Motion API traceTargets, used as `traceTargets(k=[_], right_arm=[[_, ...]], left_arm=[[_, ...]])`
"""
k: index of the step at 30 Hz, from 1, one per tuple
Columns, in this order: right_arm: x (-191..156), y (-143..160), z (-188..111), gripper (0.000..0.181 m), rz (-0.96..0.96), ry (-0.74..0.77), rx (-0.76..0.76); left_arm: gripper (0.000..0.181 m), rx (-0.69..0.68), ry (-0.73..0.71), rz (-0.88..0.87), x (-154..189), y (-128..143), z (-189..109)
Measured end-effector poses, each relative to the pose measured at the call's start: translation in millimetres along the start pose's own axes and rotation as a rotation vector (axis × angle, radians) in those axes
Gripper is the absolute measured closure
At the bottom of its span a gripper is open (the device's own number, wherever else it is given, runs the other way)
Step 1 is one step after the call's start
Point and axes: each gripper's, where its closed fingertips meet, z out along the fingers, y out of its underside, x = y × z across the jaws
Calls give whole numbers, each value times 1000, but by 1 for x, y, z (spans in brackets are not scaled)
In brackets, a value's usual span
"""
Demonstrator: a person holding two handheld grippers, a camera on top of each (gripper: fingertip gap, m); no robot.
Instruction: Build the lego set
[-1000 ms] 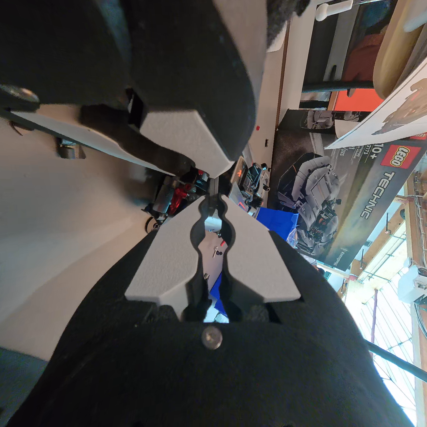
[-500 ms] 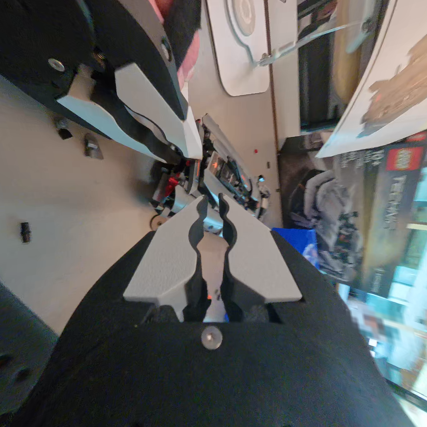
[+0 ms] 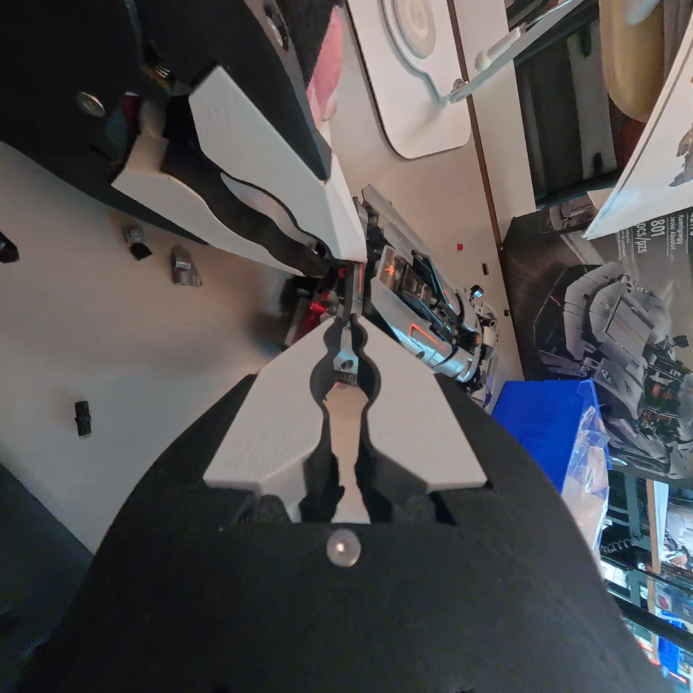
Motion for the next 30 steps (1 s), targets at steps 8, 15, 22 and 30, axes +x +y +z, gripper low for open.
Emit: traceTargets(k=[8, 15, 22, 30], right_arm=[[-4, -3, -4, 170, 393, -259, 135], [-5, -4, -1, 168, 473, -320, 166], [-4, -5, 0, 174, 469, -311, 171], [-10, -12, 0, 176, 468, -349, 198]], left_arm=[[164, -1, 3, -3, 0, 0, 0], [164, -3, 5, -1, 0, 0, 0], [165, -5, 3, -2, 0, 1, -1], [165, -4, 4, -5, 0, 1, -1]])
